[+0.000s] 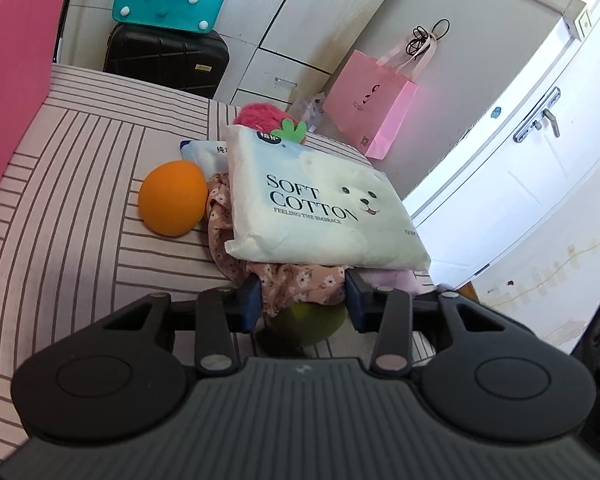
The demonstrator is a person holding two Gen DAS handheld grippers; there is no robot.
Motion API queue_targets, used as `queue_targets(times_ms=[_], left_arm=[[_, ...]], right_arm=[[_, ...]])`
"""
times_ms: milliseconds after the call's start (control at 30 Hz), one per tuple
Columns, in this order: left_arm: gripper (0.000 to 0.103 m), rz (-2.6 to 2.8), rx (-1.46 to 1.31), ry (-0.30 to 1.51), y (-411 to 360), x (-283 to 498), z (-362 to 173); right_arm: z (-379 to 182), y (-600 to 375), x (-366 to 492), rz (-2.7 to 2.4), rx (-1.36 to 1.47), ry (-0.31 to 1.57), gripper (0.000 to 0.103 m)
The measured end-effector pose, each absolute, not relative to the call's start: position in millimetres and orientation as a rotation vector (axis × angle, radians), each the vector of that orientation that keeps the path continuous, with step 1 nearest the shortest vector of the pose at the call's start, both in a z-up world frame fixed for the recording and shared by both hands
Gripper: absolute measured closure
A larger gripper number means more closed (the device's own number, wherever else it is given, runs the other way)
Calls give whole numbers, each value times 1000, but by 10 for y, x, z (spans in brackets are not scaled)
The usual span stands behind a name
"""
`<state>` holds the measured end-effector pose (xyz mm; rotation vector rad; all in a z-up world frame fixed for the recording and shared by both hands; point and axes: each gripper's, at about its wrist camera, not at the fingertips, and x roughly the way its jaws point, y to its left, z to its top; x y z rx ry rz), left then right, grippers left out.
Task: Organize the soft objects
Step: 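Grasp the floral scrunchie with the left tool while the right tool grasps the green sponge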
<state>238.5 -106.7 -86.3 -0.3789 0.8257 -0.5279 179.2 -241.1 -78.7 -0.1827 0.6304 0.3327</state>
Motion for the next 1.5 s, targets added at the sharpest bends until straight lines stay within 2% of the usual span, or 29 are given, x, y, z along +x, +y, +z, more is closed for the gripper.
queue_targets(times_ms=[200, 267, 333, 433, 600, 767, 833, 933, 1000, 1200, 1300, 1333, 1433, 1500], left_arm=[[69, -538, -429, 845, -990, 2408, -864], [75, -547, -427, 837, -990, 2391, -852], [87, -553, -415, 818, -988, 2352, -816], [91, -539, -379, 790, -992, 2324, -758], [91, -518, -380, 808, -976, 2310, -769], [81, -469, -374, 818, -1030, 2296, -839], [60, -464, -339, 796, -1064, 2259, -840], [45, -439, -262, 761, -1141, 2196, -813], [39, -438, -220, 762, -1196, 2197, -808], [34, -403, -97, 756, -1387, 2283, -827], [40, -391, -74, 748, -1440, 2318, -821], [53, -383, -68, 746, -1452, 2321, -821], [81, -362, -37, 740, -1466, 2313, -823], [86, -377, -64, 751, -1415, 2308, -823]], right_arm=[[-755, -2500, 1785, 355, -123, 647, 51], [-744, -2512, 1764, 356, -116, 653, 52], [-731, -2526, 1731, 356, -116, 662, 52], [-711, -2548, 1665, 350, -125, 655, 52], [-655, -2572, 1589, 342, -126, 653, 52], [-660, -2595, 1533, 332, -139, 669, 52], [-673, -2610, 1517, 328, -138, 680, 52], [-706, -2644, 1509, 331, -129, 703, 52], [-729, -2673, 1495, 343, -121, 720, 52], [-748, -2700, 1479, 358, -110, 721, 51], [-760, -2710, 1493, 366, -109, 718, 51], [-767, -2717, 1501, 368, -106, 718, 51], [-772, -2726, 1509, 372, -103, 716, 51], [-775, -2731, 1509, 373, -105, 716, 51]])
